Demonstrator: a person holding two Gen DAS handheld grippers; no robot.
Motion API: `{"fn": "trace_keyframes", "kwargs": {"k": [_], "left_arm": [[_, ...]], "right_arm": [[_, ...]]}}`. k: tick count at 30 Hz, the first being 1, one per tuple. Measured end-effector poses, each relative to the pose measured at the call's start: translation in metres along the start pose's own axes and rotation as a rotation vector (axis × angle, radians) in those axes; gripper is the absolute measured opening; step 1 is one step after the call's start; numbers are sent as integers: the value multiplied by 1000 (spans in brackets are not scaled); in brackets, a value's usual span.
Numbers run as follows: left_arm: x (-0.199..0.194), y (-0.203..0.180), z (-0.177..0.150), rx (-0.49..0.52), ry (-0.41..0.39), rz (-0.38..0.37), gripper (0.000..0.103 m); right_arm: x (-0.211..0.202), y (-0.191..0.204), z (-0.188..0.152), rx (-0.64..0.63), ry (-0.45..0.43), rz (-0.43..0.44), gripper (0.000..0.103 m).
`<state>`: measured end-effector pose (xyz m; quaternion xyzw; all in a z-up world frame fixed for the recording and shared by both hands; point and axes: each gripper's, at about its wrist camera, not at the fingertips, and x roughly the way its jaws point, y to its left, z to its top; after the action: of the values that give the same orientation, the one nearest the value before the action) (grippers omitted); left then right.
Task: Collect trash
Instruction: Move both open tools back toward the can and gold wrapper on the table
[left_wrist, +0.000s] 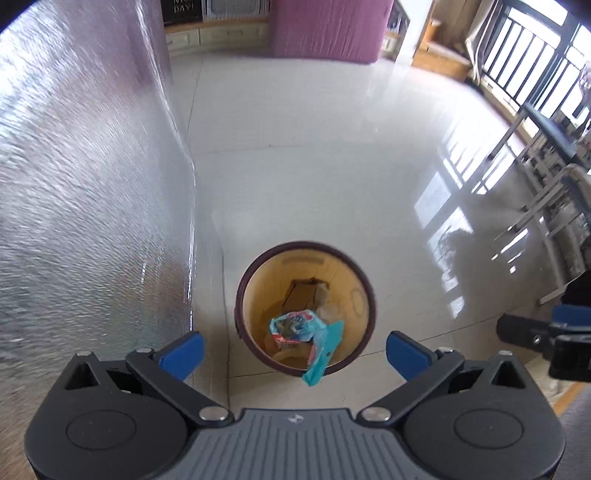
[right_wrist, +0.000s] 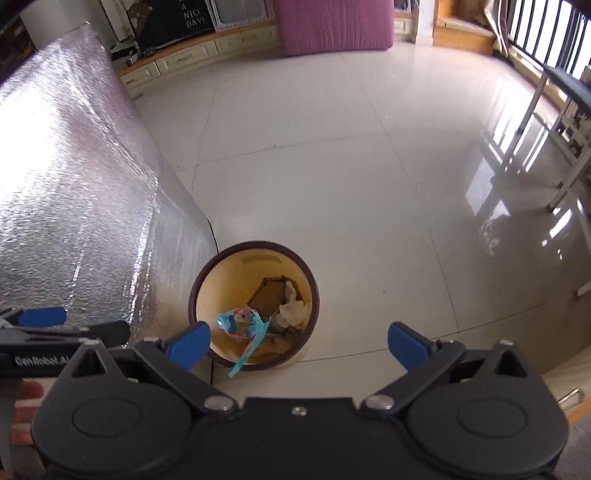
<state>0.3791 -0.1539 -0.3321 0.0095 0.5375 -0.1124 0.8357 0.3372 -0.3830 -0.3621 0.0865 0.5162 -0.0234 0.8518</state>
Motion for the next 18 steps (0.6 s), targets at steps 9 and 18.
{"fn": "trace_keyframes", "kwargs": {"k": [9, 18], "left_arm": [[-80, -4, -10, 36, -125, -21, 103], [-165, 2, -13, 38, -257, -46, 103]], "right_arm": [[-77, 5, -9, 14, -117, -11, 103], [-137, 25, -18, -6, -182, -18, 103]]}}
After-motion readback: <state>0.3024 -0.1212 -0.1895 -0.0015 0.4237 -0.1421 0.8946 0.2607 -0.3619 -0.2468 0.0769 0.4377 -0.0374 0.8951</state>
